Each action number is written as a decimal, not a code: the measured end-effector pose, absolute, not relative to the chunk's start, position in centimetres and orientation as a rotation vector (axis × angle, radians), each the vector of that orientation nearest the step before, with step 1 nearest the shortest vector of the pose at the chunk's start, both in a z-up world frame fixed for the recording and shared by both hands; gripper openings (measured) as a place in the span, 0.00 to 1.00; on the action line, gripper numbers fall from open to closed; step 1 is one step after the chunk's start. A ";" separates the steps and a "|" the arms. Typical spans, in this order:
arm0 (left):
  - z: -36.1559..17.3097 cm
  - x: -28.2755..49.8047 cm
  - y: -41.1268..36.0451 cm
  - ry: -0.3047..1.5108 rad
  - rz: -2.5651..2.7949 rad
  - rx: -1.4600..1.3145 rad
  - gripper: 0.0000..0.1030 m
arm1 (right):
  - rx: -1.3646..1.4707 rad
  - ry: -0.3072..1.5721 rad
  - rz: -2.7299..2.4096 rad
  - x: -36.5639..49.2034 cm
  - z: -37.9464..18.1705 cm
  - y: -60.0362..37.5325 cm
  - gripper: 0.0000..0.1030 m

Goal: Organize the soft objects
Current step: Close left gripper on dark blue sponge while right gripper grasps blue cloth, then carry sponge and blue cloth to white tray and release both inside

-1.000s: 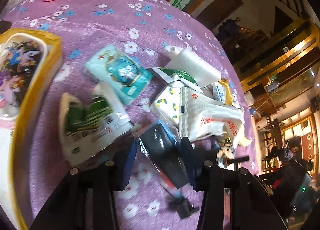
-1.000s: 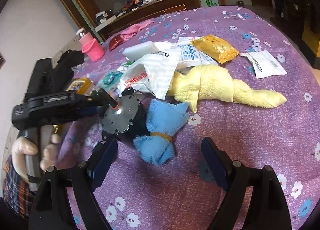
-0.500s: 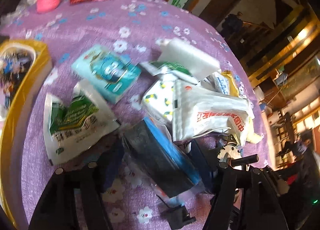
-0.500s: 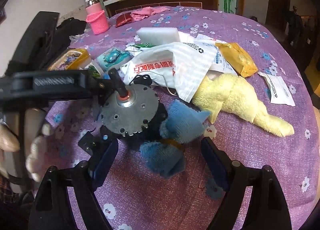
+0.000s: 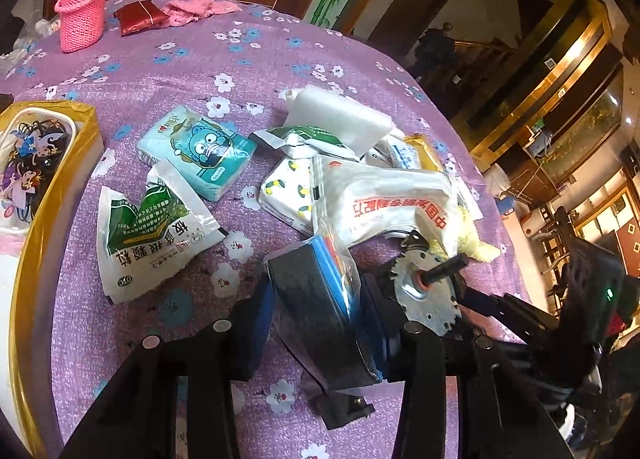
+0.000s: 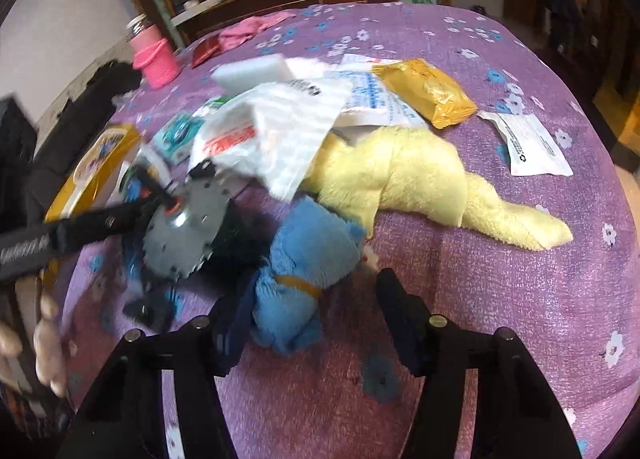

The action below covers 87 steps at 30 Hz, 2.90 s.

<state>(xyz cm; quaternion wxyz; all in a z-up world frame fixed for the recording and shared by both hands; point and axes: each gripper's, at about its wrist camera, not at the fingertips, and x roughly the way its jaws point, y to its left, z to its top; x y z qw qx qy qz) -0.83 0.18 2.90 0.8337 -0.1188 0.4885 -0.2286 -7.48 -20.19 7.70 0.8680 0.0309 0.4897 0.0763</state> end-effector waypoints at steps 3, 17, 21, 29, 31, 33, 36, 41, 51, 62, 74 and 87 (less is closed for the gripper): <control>3.5 -1.3 0.5 1.020 -0.493 -0.263 0.39 | 0.121 1.009 0.162 -7.1 7.5 -20.6 0.30; 7.2 -5.4 5.6 0.885 -0.567 -0.379 0.34 | 0.229 0.930 0.210 -12.6 11.4 -21.9 0.27; 8.3 -6.7 8.5 0.851 -0.563 -0.430 0.34 | 0.221 0.902 0.231 -14.0 13.3 -20.9 0.27; 10.8 -7.3 18.1 0.803 -0.389 -0.398 0.34 | 0.202 0.886 0.460 -13.1 17.4 -13.1 0.27; 10.6 -6.2 20.7 0.817 -0.324 -0.380 0.34 | 0.209 0.902 0.540 -12.0 18.0 -10.1 0.27; 10.1 -4.9 22.5 0.835 -0.277 -0.365 0.34 | 0.219 0.927 0.613 -10.4 18.2 -7.1 0.28; 8.7 -2.4 25.2 0.865 -0.210 -0.368 0.34 | 0.220 0.964 0.671 -8.1 17.7 -2.7 0.28; 6.7 1.3 26.9 0.888 -0.162 -0.357 0.34 | 0.270 1.063 0.701 -2.4 15.1 4.3 0.28; 3.9 4.6 29.8 0.928 -0.130 -0.530 0.58 | 0.258 1.161 0.567 6.6 9.8 11.6 0.38; 7.5 -2.9 30.5 0.813 -0.147 -0.557 0.65 | 0.081 0.945 0.491 2.3 16.0 10.6 0.44; 9.9 -11.9 24.1 0.749 -0.227 -0.598 0.67 | -0.101 0.766 0.990 -23.1 35.9 16.4 0.83; 12.0 -13.4 17.8 0.739 -0.230 -0.468 0.67 | -0.068 0.769 0.969 -28.2 35.1 6.9 0.83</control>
